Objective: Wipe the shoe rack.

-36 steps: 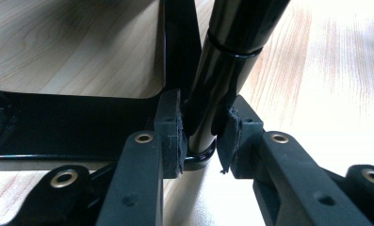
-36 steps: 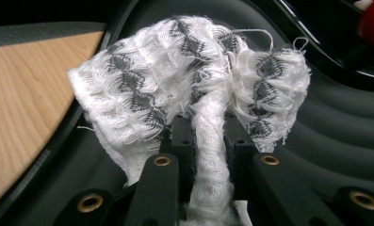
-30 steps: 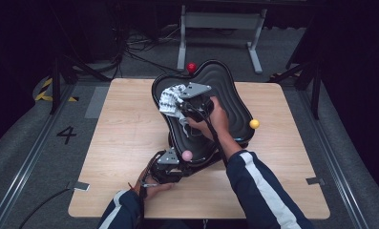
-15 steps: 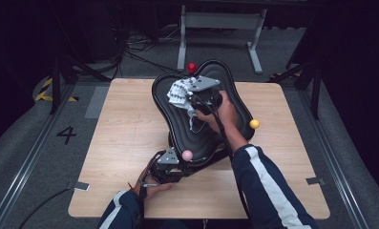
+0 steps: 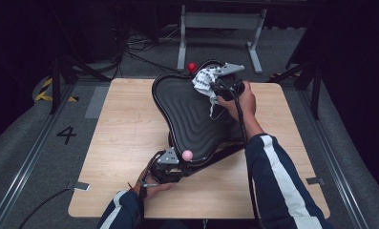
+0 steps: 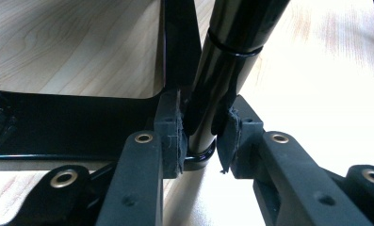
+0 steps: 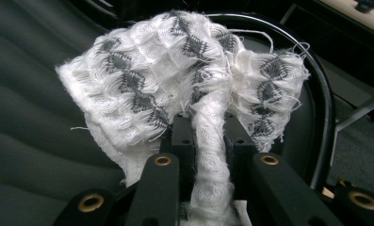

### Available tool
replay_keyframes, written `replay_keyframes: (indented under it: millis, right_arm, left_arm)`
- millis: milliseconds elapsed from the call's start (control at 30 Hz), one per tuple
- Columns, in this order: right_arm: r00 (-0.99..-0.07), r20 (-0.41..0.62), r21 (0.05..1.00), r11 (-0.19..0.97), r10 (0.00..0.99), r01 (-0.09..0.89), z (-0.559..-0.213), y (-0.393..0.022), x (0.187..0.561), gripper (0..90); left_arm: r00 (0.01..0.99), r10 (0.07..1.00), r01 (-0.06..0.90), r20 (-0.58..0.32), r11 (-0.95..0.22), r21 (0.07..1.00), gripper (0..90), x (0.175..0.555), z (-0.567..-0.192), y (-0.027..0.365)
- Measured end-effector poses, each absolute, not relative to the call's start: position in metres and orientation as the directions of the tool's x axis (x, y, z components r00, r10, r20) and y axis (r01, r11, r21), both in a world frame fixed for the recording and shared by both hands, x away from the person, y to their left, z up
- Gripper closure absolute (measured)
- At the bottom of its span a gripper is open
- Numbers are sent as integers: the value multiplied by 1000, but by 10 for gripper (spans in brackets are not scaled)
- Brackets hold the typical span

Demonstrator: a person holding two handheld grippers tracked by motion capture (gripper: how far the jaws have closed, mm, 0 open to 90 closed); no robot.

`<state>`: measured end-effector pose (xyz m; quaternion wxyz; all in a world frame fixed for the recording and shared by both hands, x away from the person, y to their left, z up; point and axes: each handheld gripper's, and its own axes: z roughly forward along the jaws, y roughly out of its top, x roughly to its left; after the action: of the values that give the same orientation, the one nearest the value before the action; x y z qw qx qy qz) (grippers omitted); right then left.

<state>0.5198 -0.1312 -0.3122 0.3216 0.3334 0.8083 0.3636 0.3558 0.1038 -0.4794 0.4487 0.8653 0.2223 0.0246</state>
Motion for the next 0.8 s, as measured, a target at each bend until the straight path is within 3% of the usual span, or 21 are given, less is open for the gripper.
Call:
replay_keyframes:
  millis: [500,800]
  right_arm:
    - [-489,-267,803,472,830,363,-316,-169,537,790]
    - [-479,-308,791,501,822,352,-313,-163,537,790]
  left_arm:
    - [899,408,365,-160,-493,790,711,356,-480,104]
    - [899,408,364,-158,-495,789,711,356,-480,104]
